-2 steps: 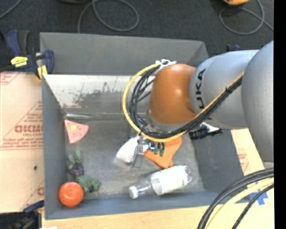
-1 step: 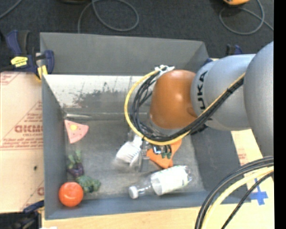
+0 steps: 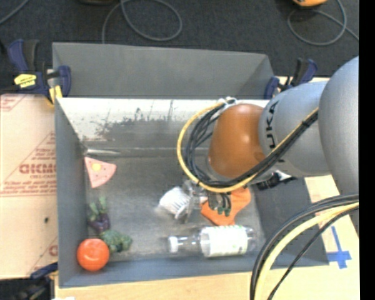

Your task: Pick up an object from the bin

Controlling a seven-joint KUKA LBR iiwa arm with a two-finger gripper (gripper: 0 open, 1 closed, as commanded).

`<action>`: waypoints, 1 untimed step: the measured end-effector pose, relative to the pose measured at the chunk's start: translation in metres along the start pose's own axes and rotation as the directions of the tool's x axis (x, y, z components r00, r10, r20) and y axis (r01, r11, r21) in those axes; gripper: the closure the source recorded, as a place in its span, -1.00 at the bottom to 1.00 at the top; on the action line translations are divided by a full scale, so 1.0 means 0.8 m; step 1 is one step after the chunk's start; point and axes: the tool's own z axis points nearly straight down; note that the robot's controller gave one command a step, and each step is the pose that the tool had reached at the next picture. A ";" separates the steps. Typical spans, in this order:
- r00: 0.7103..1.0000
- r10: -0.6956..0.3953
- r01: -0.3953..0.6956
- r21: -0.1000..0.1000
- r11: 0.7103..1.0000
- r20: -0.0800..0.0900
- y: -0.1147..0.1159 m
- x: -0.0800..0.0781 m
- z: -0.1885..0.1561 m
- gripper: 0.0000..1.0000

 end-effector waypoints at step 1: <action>1.000 0.001 -0.001 0.000 1.000 0.000 0.000 0.000 0.000 1.00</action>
Offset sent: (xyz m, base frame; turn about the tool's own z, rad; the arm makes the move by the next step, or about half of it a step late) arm 0.0040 -0.0026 0.1228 -0.0028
